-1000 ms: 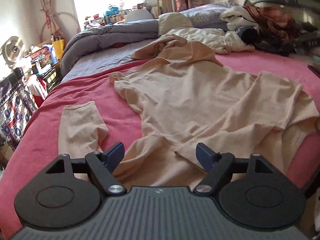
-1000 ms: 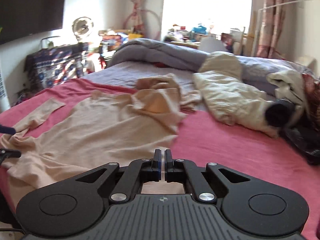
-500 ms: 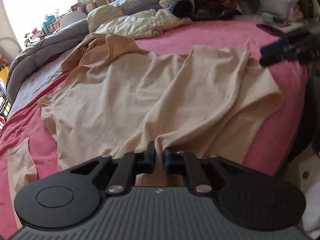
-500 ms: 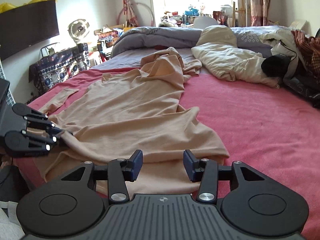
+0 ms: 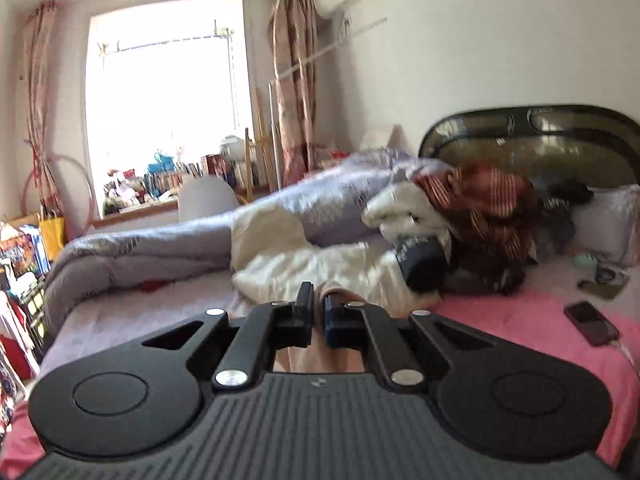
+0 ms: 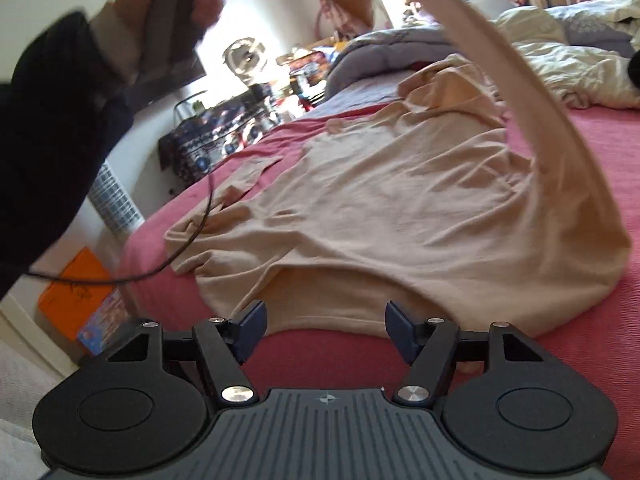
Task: Fold clothes
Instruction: 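Grasp the shirt hem with both tools and lift it up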
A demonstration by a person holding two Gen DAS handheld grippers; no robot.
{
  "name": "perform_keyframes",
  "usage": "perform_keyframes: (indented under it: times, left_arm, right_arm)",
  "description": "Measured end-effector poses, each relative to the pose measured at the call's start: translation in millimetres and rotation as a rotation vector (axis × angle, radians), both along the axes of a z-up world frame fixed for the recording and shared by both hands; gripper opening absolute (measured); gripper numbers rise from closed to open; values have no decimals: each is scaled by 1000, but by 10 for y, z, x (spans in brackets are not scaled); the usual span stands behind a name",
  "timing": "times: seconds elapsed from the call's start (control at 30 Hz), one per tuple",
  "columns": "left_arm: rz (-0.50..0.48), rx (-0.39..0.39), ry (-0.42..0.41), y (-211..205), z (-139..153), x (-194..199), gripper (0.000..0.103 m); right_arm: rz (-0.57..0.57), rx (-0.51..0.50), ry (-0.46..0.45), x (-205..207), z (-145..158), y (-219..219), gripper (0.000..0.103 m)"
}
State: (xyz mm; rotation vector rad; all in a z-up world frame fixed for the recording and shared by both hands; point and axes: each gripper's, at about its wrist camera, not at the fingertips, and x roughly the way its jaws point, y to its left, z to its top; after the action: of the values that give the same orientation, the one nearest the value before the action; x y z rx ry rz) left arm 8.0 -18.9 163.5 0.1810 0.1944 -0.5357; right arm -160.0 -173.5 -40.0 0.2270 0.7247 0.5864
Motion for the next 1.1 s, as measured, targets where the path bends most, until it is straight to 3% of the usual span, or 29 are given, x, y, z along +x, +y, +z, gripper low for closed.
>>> perform_keyframes:
  times: [0.17,0.27,0.33,0.37,0.43,0.6,0.7,0.83,0.97,1.1]
  left_arm:
    - [110,-38,-129,137,477,-2,3]
    - [200,-42,-176,364,631,-12,3]
    - [265,-50,-204,539,724,-25,3]
    - [303,-58,-217,641,778,-31,3]
    - [373,-70,-249,845,904,-55,3]
    - [497,-111,-394,1291,1376,-317,3]
    - [557,-163,-506,1500,1664,-585,3]
    - [584,-219,-588,1730,1971,-924,3]
    - [595,-201,-681,1887,2155,-1351,3]
    - [588,-200,-727,2083,2207,-1860,4]
  right_arm:
    - [118,27,-7,219,-86,444,66]
    - [131,49,-12,379,-135,675,63]
    - [116,41,15,491,-189,843,30]
    - [91,41,28,512,-189,850,5]
    - [40,40,50,550,-182,857,4]
    - [-195,-172,-207,531,367,301,4]
    - [-398,-310,-362,677,838,-209,4]
    - [-610,-419,-570,793,1581,-782,4]
    - [-775,-379,-792,646,2527,-1294,4]
    - [-821,-364,-1002,271,3135,-1434,4]
